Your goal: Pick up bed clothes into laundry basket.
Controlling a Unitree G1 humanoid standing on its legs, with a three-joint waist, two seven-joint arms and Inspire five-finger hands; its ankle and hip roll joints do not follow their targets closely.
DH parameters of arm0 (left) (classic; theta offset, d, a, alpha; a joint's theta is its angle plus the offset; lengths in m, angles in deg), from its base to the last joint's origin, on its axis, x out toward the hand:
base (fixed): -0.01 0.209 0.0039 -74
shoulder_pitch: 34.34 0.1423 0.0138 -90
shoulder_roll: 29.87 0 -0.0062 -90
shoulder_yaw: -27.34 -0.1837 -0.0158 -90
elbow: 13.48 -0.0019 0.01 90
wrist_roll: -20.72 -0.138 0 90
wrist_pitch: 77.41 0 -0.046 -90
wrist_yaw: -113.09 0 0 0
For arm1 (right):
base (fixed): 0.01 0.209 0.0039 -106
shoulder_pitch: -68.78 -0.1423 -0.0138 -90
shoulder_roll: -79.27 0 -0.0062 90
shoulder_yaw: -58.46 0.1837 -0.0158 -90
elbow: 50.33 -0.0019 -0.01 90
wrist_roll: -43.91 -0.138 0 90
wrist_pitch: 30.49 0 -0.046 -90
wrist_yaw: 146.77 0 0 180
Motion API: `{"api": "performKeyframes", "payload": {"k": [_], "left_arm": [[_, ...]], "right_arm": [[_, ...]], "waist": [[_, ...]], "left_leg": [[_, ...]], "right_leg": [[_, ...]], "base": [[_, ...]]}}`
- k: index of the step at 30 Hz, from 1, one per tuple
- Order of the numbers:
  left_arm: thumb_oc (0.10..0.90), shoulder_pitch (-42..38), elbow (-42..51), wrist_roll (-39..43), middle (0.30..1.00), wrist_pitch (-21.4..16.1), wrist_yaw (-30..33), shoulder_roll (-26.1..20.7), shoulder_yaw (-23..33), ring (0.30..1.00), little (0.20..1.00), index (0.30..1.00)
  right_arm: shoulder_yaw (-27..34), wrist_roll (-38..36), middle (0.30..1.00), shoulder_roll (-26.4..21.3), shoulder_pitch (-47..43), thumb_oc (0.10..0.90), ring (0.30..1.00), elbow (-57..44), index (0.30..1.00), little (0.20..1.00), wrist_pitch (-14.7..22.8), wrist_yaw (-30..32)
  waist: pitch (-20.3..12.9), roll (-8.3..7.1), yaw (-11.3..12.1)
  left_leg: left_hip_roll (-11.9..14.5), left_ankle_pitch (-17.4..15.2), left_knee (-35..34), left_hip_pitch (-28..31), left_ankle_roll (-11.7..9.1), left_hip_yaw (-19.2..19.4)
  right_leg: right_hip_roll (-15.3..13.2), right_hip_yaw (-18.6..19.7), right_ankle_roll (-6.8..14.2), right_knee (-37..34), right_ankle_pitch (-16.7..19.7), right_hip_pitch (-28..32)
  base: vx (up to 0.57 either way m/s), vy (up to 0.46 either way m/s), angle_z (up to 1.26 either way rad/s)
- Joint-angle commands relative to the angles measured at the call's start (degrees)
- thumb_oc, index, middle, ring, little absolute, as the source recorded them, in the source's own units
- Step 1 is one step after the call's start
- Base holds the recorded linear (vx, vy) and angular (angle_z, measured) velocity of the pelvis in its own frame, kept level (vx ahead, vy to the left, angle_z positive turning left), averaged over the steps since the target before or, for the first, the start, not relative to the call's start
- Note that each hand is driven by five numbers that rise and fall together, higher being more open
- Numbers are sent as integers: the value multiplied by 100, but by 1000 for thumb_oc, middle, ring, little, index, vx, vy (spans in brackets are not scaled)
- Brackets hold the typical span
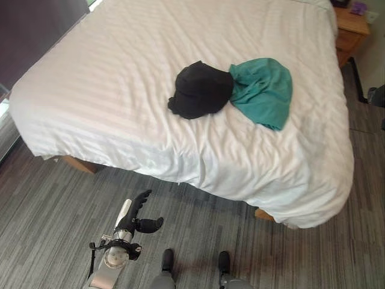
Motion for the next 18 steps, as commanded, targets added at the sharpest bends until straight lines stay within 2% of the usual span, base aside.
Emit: {"api": "performKeyframes", "payload": {"k": [1, 2, 3, 4, 6, 7, 9, 10, 11, 12, 13, 14, 18], "left_arm": [[800, 5, 762, 125, 900, -564, 153, -374, 391, 900, 900, 900], [800, 5, 797, 161, 900, -571, 147, -373, 417, 900, 900, 900], [800, -37, 780, 195, 900, -548, 183, -323, 445, 900, 900, 900], [800, -34, 771, 205, 900, -547, 191, -291, 456, 900, 900, 900], [800, 31, 758, 190, 900, -530, 150, -279, 457, 900, 900, 900], [800, 108, 780, 173, 900, -523, 85, -257, 473, 900, 900, 900], [800, 258, 793, 106, 900, -536, 19, -246, 484, 900, 900, 900], [800, 259, 793, 106, 900, -536, 20, -240, 482, 900, 900, 900], [800, 354, 744, 88, 900, -529, -19, -285, 453, 900, 900, 900], [800, 478, 759, 85, 900, -526, -6, -256, 445, 900, 900, 900], [800, 492, 807, 92, 900, -513, -13, -265, 438, 900, 900, 900], [800, 447, 753, 126, 900, -534, 66, -276, 465, 900, 900, 900], [800, 283, 706, 9, 900, -558, 116, -407, 412, 900, 900, 900]], "right_arm": [[-796, -162, 900, -582, -1773, 800, 900, -295, 900, 900, 408, 44], [-1012, -239, 900, -691, -2094, 800, 900, -217, 900, 900, 436, 14], [-1199, -359, 900, -667, -2339, 800, 900, -138, 900, 900, 445, -12], [-1239, -405, 900, -664, -2332, 800, 900, -73, 900, 900, 462, -9], [-1443, -355, 900, -707, -2510, 800, 900, -19, 900, 900, 437, -85], [-1575, -345, 900, -772, -2577, 800, 900, -37, 900, 900, 449, -146], [-1719, -357, 900, -897, -2630, 800, 900, -51, 900, 900, 496, -159], [-1740, -360, 900, -896, -2648, 800, 900, -46, 900, 900, 498, -160], [-1891, -293, 900, -876, -2731, 800, 900, 149, 900, 900, 488, -158], [-1912, -127, 900, -861, -2694, 800, 900, 240, 900, 900, 503, -184], [-1905, -137, 900, -863, -2792, 800, 900, 277, 900, 900, 472, -162], [-1807, -234, 900, -742, -2837, 800, 900, 363, 900, 900, 447, -97], [-1840, -280, 900, -678, -2914, 800, 900, 742, 900, 900, 401, 16]], "waist": [[-33, -400, 276], [120, -409, 316], [243, -461, 320], [282, -493, 347], [299, -520, 431], [272, -474, 452], [216, -285, 548], [216, -282, 551], [130, -129, 606], [175, -9, 631], [181, 26, 640], [272, 18, 627], [340, -115, 632]], "left_leg": [[538, -429, 884, 518, -577, 3], [459, -129, 1558, 156, -699, -140], [339, 173, 2045, -300, -717, -251], [323, 225, 2100, -501, -651, -141], [165, 142, 1832, -789, -523, 22], [89, 104, 1449, -838, -441, 130], [-23, 455, 551, -969, -408, 207], [-23, 477, 511, -946, -408, 213], [-42, 486, -115, -959, -378, 166], [-46, 578, -115, -967, -345, -20], [-45, 600, -115, -994, -374, -24], [-57, 609, -115, -946, -369, -48], [8, 541, -115, -1030, -418, 205]], "right_leg": [[-354, 132, 259, 124, 644, -480], [-363, 71, 166, 140, 608, -366], [-392, 3, 74, 131, 571, -285], [-367, -46, 32, 118, 466, -205], [-316, -60, 5, 102, 337, -111], [-265, -54, 0, 88, 278, -79], [-126, 1, 9, 64, 130, -14], [-128, 6, 8, 65, 128, -13], [-10, 51, 38, 88, -70, 58], [46, 156, 5, 255, -163, 32], [45, 170, -11, 325, -218, 45], [56, 287, -57, 538, -247, -99], [-41, 412, 19, 444, -128, -318]], "base": [[106, -219, 25], [-8, -251, 31], [-19, -287, 55], [47, -258, 81], [184, -152, 103], [242, -41, 67], [234, 24, 19], [288, 61, 14], [253, 105, 17], [314, 143, -4], [208, 176, -37], [177, 152, -50], [97, 55, -32]]}}
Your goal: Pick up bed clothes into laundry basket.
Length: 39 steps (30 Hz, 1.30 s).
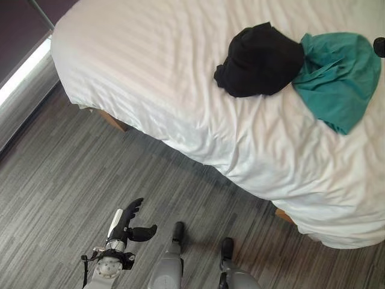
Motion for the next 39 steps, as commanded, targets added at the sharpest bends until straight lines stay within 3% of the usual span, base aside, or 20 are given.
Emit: {"api": "performKeyframes", "payload": {"k": [1, 13, 25, 34, 35, 39], "left_arm": [[800, 33, 622, -143, 900, -525, 205, -433, 165, 900, 900, 900], [800, -1, 520, -72, 900, -524, 304, -467, 140, 900, 900, 900], [800, -85, 320, -46, 900, -499, 534, -379, 107, 900, 900, 900], [800, -323, 140, 38, 900, -474, 637, -397, -2, 900, 900, 900], [800, -371, -102, 137, 900, -453, 603, -387, -26, 900, 900, 900], [800, -494, -889, 347, 900, -428, 557, -211, -134, 900, 900, 900]], "right_arm": [[-284, -87, 900, -390, -1005, 800, 900, 465, 900, 900, -150, 455], [-81, -321, 900, -549, -884, 800, 900, 1159, 900, 900, -100, 615], [-90, -571, 900, -881, -980, 800, 900, 435, 900, 900, 75, 925], [-152, -649, 900, -829, -938, 800, 900, 404, 900, 900, 76, 950], [-417, -489, 321, -714, -949, 414, 321, 683, 321, 321, 31, 754], [-820, -438, 300, -417, -1286, 400, 300, 1154, 300, 300, -26, 592]], "waist": [[-369, -344, -63], [-107, -386, -73], [253, -576, 33], [536, -689, 115], [586, -729, 141], [606, -725, 115]], "left_leg": [[222, 193, -146, -550, -451, -6], [271, 212, -146, -963, -559, 1], [381, 271, -146, -1472, -615, -104], [351, 292, -146, -1663, -612, -186], [352, 311, -146, -1689, -616, -202], [360, 316, -146, -1659, -608, -178]], "right_leg": [[-131, 268, 434, 274, 111, -65], [-137, 283, 552, -53, 329, -402], [7, 276, 616, -73, 372, -912], [45, 206, 611, -73, 405, -1061], [62, 192, 612, -73, 419, -1086], [70, 205, 610, -73, 448, -1096]], "base": [[116, -4, -22], [49, -24, -8], [13, -26, -3], [-11, -21, 9], [-30, -11, 2], [0, 0, 0]]}}
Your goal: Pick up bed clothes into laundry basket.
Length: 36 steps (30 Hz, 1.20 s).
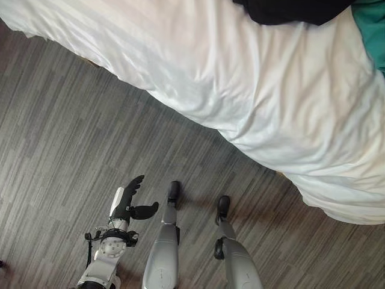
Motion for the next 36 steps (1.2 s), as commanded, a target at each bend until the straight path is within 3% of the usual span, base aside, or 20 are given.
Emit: {"api": "performKeyframes", "payload": {"k": [1, 2, 7, 11, 13, 14, 18, 20, 21, 22, 23, 24, 26, 28, 30, 31, 32, 33, 35, 36], "left_arm": [[800, 247, -688, 411, 900, -159, 151, -21, -57, 900, 900, 900], [800, 163, -1396, 567, 900, -103, 113, 106, -86, 900, 900, 900], [800, 13, -2900, 963, 900, 1, 15, 260, 181, 900, 900, 900], [800, 9, -3802, 1186, 900, 164, 46, 359, 676, 900, 900, 900], [800, 13, -3809, 1186, 900, 160, 45, 332, 675, 900, 900, 900], [800, 56, -4038, 1265, 900, 221, 75, 345, 985, 900, 900, 900], [800, 198, -4208, 1043, 900, 318, 143, 291, 1401, 900, 900, 900], [800, 311, -4164, 934, 900, 327, 231, 191, 1630, 900, 900, 900], [800, 338, -4091, 916, 900, 312, 276, 175, 1805, 900, 900, 900], [800, 385, -3883, 788, 900, 292, 380, -66, 1910, 900, 900, 900], [800, 422, -3665, 691, 900, 251, 460, -228, 2040, 900, 900, 900], [800, 451, -3201, 507, 900, 231, 535, -637, 2000, 900, 900, 900], [800, 369, -2401, 201, 900, 200, 698, -1267, 2163, 900, 900, 900], [800, 186, -1614, -119, 900, 166, 909, -2026, 2433, 900, 900, 900], [800, -97, -1122, -302, 900, 169, 1138, -2649, 2704, 900, 900, 900], [800, -671, -930, -369, 900, 177, 1379, -3270, 2797, 900, 900, 900], [800, -725, -962, -363, 900, 178, 1383, -3309, 2761, 900, 900, 900], [800, -1371, -917, -419, 900, 181, 1554, -3860, 2657, 900, 900, 900], [800, -2047, -849, -493, 900, 226, 1620, -4250, 2380, 900, 900, 900], [800, -2209, -917, -488, 900, 229, 1631, -4294, 2237, 900, 900, 900]], "right_arm": [[-395, -2, 300, -221, -1093, 400, 300, 447, 300, 300, -187, 171], [-353, 37, 300, -94, -1113, 400, 300, 450, 300, 300, -245, 232], [-261, 19, 300, -155, -1265, 400, 300, 352, 300, 300, -371, 446], [328, -13, 300, -568, -963, 400, 300, -259, 300, 300, -489, 860], [441, 1, 300, -577, -848, 400, 300, -302, 300, 300, -505, 867], [902, 159, 300, -932, -345, 400, 300, -827, 300, 300, -603, 1049], [2417, 130, 300, -1482, 1374, 400, 300, -1178, 300, 300, -606, 1181], [4042, 195, 300, -1513, 3207, 400, 300, -1314, 300, 300, -629, 1260], [4470, 233, 300, -1443, 3787, 400, 300, -1254, 300, 300, -653, 1292], [5798, 324, 300, -1135, 5299, 400, 300, -1418, 300, 300, -668, 1353], [6323, 336, 300, -961, 5924, 400, 300, -1377, 300, 300, -675, 1391], [7681, 353, 300, -493, 7498, 400, 300, -1447, 300, 300, -694, 1397], [8676, 347, 300, 153, 8889, 400, 300, -1332, 300, 300, -723, 1290], [8898, 194, 300, 675, 9438, 400, 300, -814, 300, 300, -761, 1187], [8744, -42, 300, 1067, 9616, 400, 300, -162, 300, 300, -785, 997], [8434, -290, 300, 1407, 9640, 400, 300, 442, 300, 300, -742, 799], [8412, -308, 300, 1422, 9607, 400, 300, 481, 300, 300, -721, 802], [8038, -508, 300, 1651, 9565, 400, 300, 940, 300, 300, -706, 568], [7624, -485, 300, 1825, 9556, 400, 300, 1241, 300, 300, -702, 386], [7620, -496, 300, 1858, 9530, 400, 300, 1286, 300, 300, -684, 389]], "waist": [[-123, -376, 25], [-162, -375, -14], [-451, -455, -167], [-848, -473, -366], [-845, -499, -360], [-1042, -466, -500], [-1412, -290, -851], [-1585, -231, -1039], [-1663, -132, -1174], [-1728, -170, -1241], [-1787, -103, -1346], [-1796, -157, -1241], [-1826, -51, -1210], [-1869, 83, -1243], [-1901, 195, -1305], [-1910, 317, -1419], [-1896, 294, -1415], [-1909, 447, -1548], [-1907, 574, -1661], [-1887, 541, -1637]], "left_leg": [[83, 310, -80, -211, -598, -117], [91, 290, -80, -119, -587, -85], [131, 110, -80, 310, -580, 48], [167, -16, -80, 692, -552, 156], [165, -21, -80, 704, -551, 155], [175, -97, -80, 894, -527, 226], [205, -244, -80, 1264, -484, 409], [219, -318, -80, 1458, -466, 516], [213, -344, -80, 1531, -448, 566], [211, -374, -80, 1619, -437, 593], [213, -390, -80, 1680, -429, 619], [208, -414, -80, 1766, -422, 626], [216, -425, -80, 1885, -414, 657], [240, -456, -80, 1981, -422, 642], [272, -374, -80, 1977, -443, 634], [298, -337, -80, 2007, -469, 636], [302, -337, -80, 2006, -472, 630], [338, -290, -80, 2044, -502, 644], [374, -226, -80, 2051, -528, 671], [381, -227, -80, 2054, -533, 661]], "right_leg": [[-186, 158, 539, 14, 234, 347], [-186, 189, 532, 14, 229, 389], [-229, 264, 531, 14, 147, 674], [-320, 300, 566, 14, 102, 960], [-322, 298, 567, 14, 97, 973], [-366, 317, 598, 14, 75, 1120], [-460, 442, 664, 14, 86, 1313], [-505, 506, 693, 14, 104, 1405], [-532, 541, 707, 14, 118, 1442], [-548, 562, 725, 16, 124, 1500], [-567, 594, 735, 20, 134, 1530], [-596, 576, 757, 21, 119, 1606], [-620, 598, 771, 40, 105, 1678], [-623, 610, 773, 62, 41, 1758], [-610, 644, 759, 63, 69, 1761], [-572, 675, 731, 69, 33, 1796], [-568, 670, 727, 70, 31, 1797], [-537, 721, 706, 76, -11, 1831], [-499, 758, 675, 87, -44, 1837], [-492, 748, 669, 88, -47, 1845]], "base": [[-12, 49, -1], [9, 53, -3], [28, 32, -5], [85, 14, -6], [40, 15, -13], [78, 19, -11], [90, 30, -8], [86, 17, -19], [90, 0, -27], [97, -2, -26], [92, -25, -23], [76, -38, -12], [67, -57, -13], [62, -94, -21], [-23, -123, -15], [-35, -96, -7], [-7, -108, -11], [-13, -80, -22], [-15, -79, -19], [-12, -48, -15]]}}
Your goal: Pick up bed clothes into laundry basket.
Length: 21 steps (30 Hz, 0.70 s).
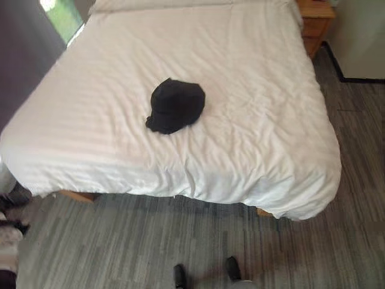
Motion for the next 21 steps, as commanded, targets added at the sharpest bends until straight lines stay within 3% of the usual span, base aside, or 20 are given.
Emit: {"api": "performKeyframes", "payload": {"k": [1, 4, 7, 8, 10, 12, 13, 16, 21], "left_arm": [[800, -1296, 427, -185, 900, -326, 561, -1076, -216, 900, 900, 900], [800, -2529, 113, -81, 900, -263, 550, -1327, -971, 900, 900, 900], [800, -3674, -566, -413, 900, -94, 520, -1602, -1998, 900, 900, 900], [800, -4259, -1026, -639, 900, 52, 509, -1628, -2564, 900, 900, 900], [800, -4913, -1526, -724, 900, 133, 405, -1523, -3236, 900, 900, 900], [800, -5276, -1758, -755, 900, 121, 397, -1455, -3594, 900, 900, 900], [800, -5531, -2122, -932, 900, 194, 304, -1295, -3900, 900, 900, 900], [800, -5819, -2680, -1099, 900, 287, 173, -927, -4122, 900, 900, 900], [800, -5820, -3116, -1173, 900, 301, 64, -788, -4183, 900, 900, 900]], "right_arm": [[-356, -112, 300, -193, -182, 400, 300, -82, 300, 300, 282, -63], [-854, -50, 300, -92, -400, 400, 300, 67, 300, 300, 271, -208], [-1232, -62, 300, 91, -570, 400, 300, -12, 300, 300, 367, -286], [-1464, -59, 300, 167, -655, 400, 300, -89, 300, 300, 426, -288], [-1551, -133, 300, 321, -637, 400, 300, -88, 300, 300, 451, -274], [-1541, -188, 300, 474, -556, 400, 300, -60, 300, 300, 474, -288], [-1640, -252, 300, 628, -506, 400, 300, 24, 300, 300, 526, -275], [-1799, -343, 300, 967, -466, 400, 300, 101, 300, 300, 580, -339], [-1990, -469, 300, 1203, -535, 400, 300, 96, 300, 300, 652, -315]], "waist": [[-57, -376, -73], [20, -85, -252], [148, 55, -354], [299, 63, -377], [380, -8, -298], [389, -116, -270], [493, -225, -303], [549, -99, -532], [594, -256, -614]], "left_leg": [[415, 333, 5, -55, -572, -257], [469, 387, 5, 26, -567, -183], [504, 409, 5, 281, -506, -85], [348, 383, 189, 291, -420, -310], [64, 377, 228, -51, -331, -779], [-34, 476, 153, -331, -328, -961], [-10, 609, 141, -770, -346, -913], [159, 630, 5, -636, -350, -672], [172, 523, 5, -682, -349, -370]], "right_leg": [[-342, -30, 469, 149, 158, 233], [-249, 100, 416, 269, 72, 195], [-99, 322, 363, 366, 0, 154], [-53, 475, 300, 421, 9, 124], [-31, 613, 248, 412, 31, 112], [-54, 699, 248, 406, -5, 170], [-67, 870, 259, 443, -93, 286], [113, 1146, 327, 472, -176, 184], [70, 1341, 429, 356, 68, -229]], "base": [[-25, -36, -21], [-16, -18, -17], [9, -20, -48], [-46, -68, -51], [-7, -76, -63], [123, -22, -58], [212, 7, -34], [108, 113, -38], [-29, 77, -64]]}}
